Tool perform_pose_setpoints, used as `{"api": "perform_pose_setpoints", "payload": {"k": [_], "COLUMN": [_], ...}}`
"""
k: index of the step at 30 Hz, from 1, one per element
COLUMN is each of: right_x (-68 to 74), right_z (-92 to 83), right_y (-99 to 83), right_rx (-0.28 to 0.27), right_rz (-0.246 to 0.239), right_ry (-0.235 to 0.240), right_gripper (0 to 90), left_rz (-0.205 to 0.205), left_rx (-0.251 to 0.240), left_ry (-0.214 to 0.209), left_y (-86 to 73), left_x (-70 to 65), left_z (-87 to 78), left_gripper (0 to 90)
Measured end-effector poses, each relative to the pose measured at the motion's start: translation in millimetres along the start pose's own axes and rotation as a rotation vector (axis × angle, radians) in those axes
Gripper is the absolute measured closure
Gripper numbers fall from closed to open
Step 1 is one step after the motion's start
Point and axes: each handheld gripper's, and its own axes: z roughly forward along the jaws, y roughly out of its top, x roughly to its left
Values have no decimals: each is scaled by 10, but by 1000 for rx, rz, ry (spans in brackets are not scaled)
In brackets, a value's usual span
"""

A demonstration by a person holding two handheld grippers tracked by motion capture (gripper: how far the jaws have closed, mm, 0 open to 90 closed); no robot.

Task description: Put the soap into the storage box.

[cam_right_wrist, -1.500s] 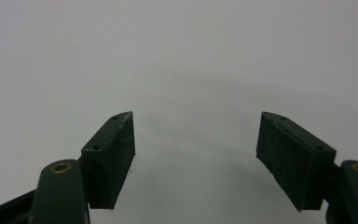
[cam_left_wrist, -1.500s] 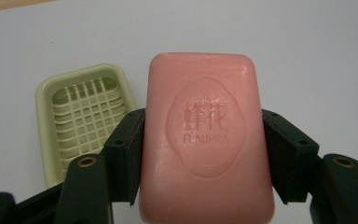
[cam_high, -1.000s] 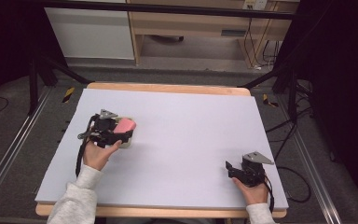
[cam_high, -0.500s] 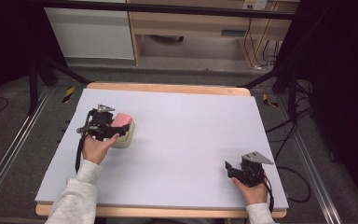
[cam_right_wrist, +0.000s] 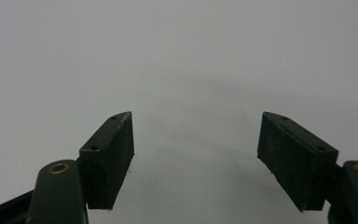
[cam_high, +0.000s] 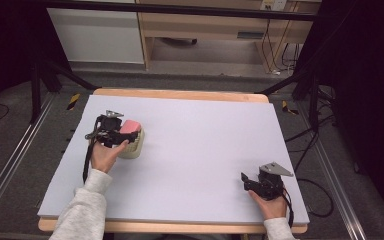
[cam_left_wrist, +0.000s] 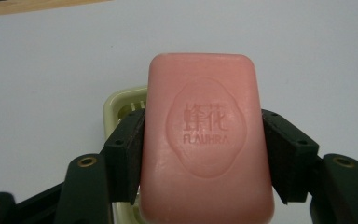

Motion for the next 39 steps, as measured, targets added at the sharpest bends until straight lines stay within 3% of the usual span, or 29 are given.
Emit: {"api": "perform_pose_setpoints", "payload": {"k": [26, 39], "right_x": [18, 17], "right_z": [-4, 1], "right_y": [7, 3], "right_rx": [-8, -5], "right_rz": [1, -4], "right_ry": [12, 8], "right_gripper": [263, 263], "left_rz": [-25, -32], "left_rx": [43, 45], "left_ry": [42, 46], "left_y": [-150, -186], "left_x": [139, 119], "left_z": [303, 387], "left_gripper": [373, 373]}}
